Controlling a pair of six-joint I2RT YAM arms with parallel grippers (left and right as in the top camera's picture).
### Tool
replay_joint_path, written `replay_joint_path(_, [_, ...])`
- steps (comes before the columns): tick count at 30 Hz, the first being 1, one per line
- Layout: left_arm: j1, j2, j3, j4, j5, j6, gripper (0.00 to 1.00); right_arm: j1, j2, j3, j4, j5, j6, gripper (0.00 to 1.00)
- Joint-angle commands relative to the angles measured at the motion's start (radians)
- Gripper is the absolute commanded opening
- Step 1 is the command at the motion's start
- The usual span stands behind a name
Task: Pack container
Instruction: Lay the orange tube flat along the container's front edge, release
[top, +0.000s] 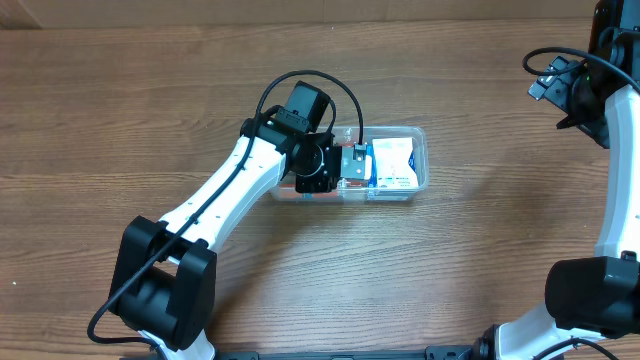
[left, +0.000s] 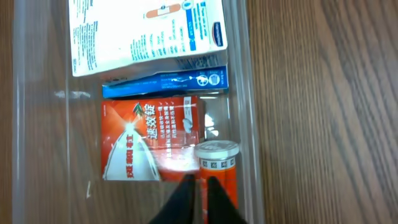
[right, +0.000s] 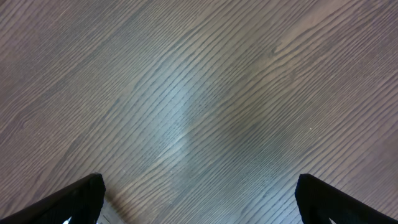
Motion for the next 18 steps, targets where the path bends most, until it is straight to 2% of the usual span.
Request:
replay_joint_path(1, [-0.008, 0.006, -0.013, 0.035, 0.029, -0.195, 0.04, -0.001, -0.008, 0.013, 0.005, 0.008, -0.005, 1.0])
replay_joint_path(3, [-0.008, 0.006, -0.013, 0.055, -0.043, -0.287, 0.04, -0.001, -0.008, 0.013, 0.005, 0.008, -0.005, 1.0])
replay_joint_path(7, [-0.023, 0.006, 0.011, 0.037, -0.177, -0.393, 0.04, -0.001, -0.008, 0.013, 0.005, 0.008, -0.005, 1.0])
replay_joint_path(15, [-0.026, 0.006, 0.407, -0.412, -0.204, -0.534, 0.04, -0.001, -0.008, 0.013, 0.005, 0.008, -0.005, 1.0])
replay_joint_path(18, [-0.026, 0.006, 0.46, -0.491, -0.191, -0.544, 0.04, -0.001, -0.008, 0.013, 0.005, 0.008, -0.005, 1.0])
